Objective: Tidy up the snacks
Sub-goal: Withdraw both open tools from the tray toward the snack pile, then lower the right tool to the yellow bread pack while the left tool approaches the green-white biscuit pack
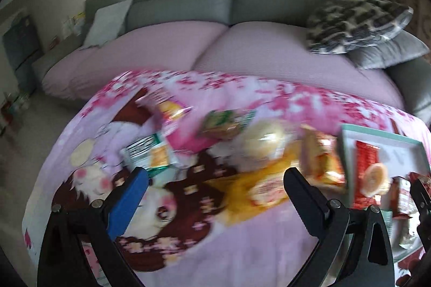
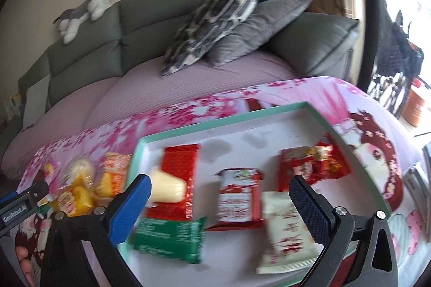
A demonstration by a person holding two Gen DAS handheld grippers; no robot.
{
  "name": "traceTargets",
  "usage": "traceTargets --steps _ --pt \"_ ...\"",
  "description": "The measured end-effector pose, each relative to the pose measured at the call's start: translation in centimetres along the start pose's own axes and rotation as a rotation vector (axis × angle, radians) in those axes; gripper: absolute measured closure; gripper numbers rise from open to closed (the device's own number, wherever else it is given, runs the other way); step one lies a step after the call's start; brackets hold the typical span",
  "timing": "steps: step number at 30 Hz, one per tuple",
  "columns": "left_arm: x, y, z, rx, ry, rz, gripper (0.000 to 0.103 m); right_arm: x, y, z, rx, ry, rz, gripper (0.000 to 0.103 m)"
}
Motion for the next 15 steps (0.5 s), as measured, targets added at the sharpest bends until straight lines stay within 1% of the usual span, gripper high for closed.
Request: traceTargets --steps 5,8,15 --pt "0.1 0.6 3.7 -0.071 -0.048 0.011 0.003 -0.3 0.8 3.6 -0.07 -0.056 0.007 0.0" --pt "0.1 1.1 5.1 -0.091 -0.071 0.021 0.003 -0.2 1.4 5.3 -0.09 -0.091 0.022 0.0" --pt "0.0 1.5 8.0 -0.158 -0.057 0.026 0.003 -0.2 2.7 8.8 -0.13 -0.137 0.048 0.0"
Point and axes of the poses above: each gripper's, at about its wrist camera, not at the fingertips, and x roughly the way its jaws point, z to its left, y to its underside, the point moved 1 cm from there along x, roughly the way its jaws point, and after that the axes turned 10 degrees about y, right-handed, at the moved point
